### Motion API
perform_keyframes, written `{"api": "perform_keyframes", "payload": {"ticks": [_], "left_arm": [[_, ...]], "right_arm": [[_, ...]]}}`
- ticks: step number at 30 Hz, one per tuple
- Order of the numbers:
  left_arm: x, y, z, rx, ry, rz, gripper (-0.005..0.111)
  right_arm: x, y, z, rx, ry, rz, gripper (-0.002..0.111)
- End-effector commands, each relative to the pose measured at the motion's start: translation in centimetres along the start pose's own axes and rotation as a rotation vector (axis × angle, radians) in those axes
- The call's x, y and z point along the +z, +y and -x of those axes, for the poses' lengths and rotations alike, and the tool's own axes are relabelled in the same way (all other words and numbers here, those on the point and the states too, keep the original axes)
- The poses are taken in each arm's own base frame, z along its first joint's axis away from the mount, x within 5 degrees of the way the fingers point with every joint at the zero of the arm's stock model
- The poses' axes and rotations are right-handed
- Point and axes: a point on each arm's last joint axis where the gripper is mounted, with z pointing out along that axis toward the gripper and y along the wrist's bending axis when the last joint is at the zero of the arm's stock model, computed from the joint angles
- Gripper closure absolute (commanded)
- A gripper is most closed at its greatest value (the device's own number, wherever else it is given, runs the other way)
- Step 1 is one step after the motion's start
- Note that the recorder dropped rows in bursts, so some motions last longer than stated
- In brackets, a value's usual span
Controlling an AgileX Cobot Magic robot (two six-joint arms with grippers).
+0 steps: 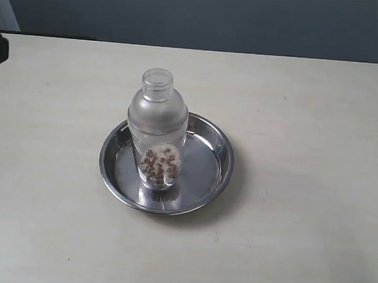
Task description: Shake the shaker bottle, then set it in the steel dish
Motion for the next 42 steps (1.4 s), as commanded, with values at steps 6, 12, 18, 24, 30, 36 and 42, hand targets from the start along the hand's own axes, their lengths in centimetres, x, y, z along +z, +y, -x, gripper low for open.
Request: {"api": "perform_keyframes", "payload": {"ticks": [6, 12, 18, 24, 30, 36, 42], "left_arm": [[-2.9, -0.6, -4.4, -0.049, 0.038, 0.038, 0.106], [-4.6, -1.5, -8.8, -0.143, -0.030, 0.113, 0.106], [-4.6, -2.5, -12.5, -0.291, -0.017, 0.155, 0.106], [-3.9, -2.9, -14.7, -0.360, 0.062, 0.173, 0.106], [-4.0, -2.9, -14.7, -0.327, 0.068, 0.182, 0.106], [-4.0, -2.5, -14.8, -0.285, 0.080, 0.242, 0.106], [-4.1, -2.4, -14.9, -0.351, 0.074, 0.257, 0.106]], "right_arm": [[0.0, 0.0, 0.1, -0.001, -0.011, -0.003, 0.109], [0.0, 0.0, 0.1, -0.001, -0.011, -0.003, 0.109], [0.0, 0.0, 0.1, -0.001, -0.011, -0.003, 0.109], [0.0, 0.0, 0.1, -0.001, -0.011, -0.003, 0.109], [0.0, 0.0, 0.1, -0.001, -0.011, -0.003, 0.109], [0.0, 0.0, 0.1, 0.000, -0.011, -0.002, 0.109], [0.0, 0.0, 0.1, 0.000, -0.011, -0.002, 0.109]]}}
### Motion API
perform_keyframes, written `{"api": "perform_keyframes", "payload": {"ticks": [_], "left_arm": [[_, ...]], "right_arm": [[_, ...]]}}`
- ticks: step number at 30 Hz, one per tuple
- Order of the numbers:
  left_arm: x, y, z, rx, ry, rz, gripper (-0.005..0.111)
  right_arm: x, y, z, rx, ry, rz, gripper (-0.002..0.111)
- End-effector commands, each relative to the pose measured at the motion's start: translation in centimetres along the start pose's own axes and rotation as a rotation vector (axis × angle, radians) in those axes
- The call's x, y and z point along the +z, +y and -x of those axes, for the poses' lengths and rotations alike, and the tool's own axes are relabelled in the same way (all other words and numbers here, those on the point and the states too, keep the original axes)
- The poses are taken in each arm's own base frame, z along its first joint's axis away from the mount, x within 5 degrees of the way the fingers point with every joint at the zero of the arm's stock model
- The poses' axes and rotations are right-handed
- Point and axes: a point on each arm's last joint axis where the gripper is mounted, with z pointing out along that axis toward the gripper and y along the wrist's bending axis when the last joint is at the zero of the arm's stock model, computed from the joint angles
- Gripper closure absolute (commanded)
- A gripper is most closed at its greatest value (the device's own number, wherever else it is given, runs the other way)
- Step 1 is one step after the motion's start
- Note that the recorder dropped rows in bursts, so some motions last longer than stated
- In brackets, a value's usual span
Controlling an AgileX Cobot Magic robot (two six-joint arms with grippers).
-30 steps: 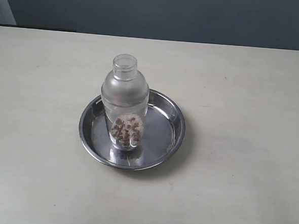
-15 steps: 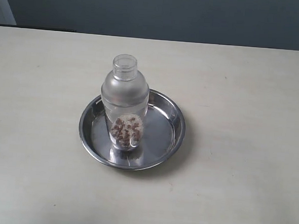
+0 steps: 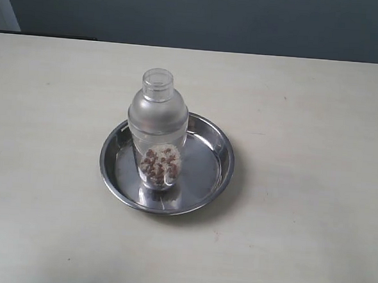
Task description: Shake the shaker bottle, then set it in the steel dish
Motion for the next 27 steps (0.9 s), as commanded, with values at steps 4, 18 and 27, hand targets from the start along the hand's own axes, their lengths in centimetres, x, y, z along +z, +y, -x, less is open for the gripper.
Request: {"api": "perform_keyframes", "payload": {"ticks": [4, 18, 27], "left_arm": [[0.0, 0.1, 0.0, -0.045, -0.014, 0.011, 0.106], [0.0, 0.1, 0.8, -0.044, -0.105, 0.016, 0.106], [0.0, 0.1, 0.8, -0.044, -0.104, 0.016, 0.106]], "right_arm": [[0.0, 0.0, 0.1, 0.000, -0.011, -0.002, 0.109], [0.0, 0.0, 0.1, 0.000, -0.011, -0.002, 0.109], [0.0, 0.0, 0.1, 0.000, -0.011, -0.002, 0.109]]}}
